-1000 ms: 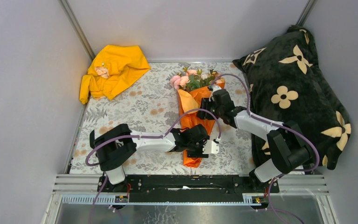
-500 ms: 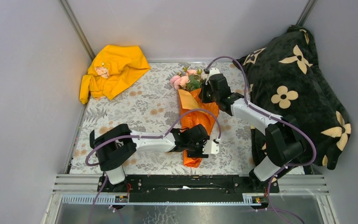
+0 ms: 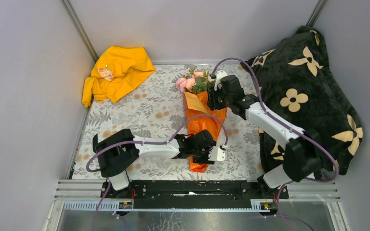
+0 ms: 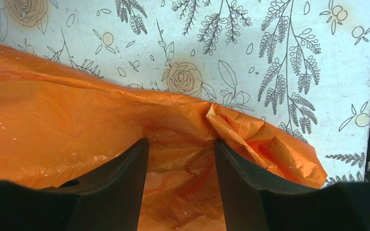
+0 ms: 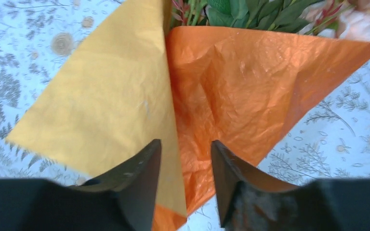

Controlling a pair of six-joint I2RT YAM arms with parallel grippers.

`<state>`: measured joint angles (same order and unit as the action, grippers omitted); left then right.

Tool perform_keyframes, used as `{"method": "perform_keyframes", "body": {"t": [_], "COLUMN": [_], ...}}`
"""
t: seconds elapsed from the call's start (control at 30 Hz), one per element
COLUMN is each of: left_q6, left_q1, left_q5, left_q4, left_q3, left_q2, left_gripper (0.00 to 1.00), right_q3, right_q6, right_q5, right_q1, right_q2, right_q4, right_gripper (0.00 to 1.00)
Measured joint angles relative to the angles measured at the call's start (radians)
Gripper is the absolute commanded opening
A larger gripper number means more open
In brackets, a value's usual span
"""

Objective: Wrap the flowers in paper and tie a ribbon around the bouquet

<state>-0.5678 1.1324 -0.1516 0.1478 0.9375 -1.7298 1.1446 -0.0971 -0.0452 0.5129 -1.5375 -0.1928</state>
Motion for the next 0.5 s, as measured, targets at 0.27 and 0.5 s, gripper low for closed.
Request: {"method": "perform_keyframes", "body": {"t": [0.27,0.5], "left_q6": [-0.003,-0.003], "left_q1": [0.012,0.013], "left_q5": [0.034,0.045], "left_q4": [-0.005,-0.005], "left_q3": [-0.003,-0.003], "left_q2": [0.001,0.000], "left_gripper": [0.61,0.61], "right_q3": [0.264,0.631], "right_q6": [0.023,0.025], "right_q5": [-0.047,0.065], "right_q1": [0.020,0.139], "right_q2": [0.020,-0.299], "right_q4": [-0.196,-0.351], "right_gripper": [1.00,1.00]}}
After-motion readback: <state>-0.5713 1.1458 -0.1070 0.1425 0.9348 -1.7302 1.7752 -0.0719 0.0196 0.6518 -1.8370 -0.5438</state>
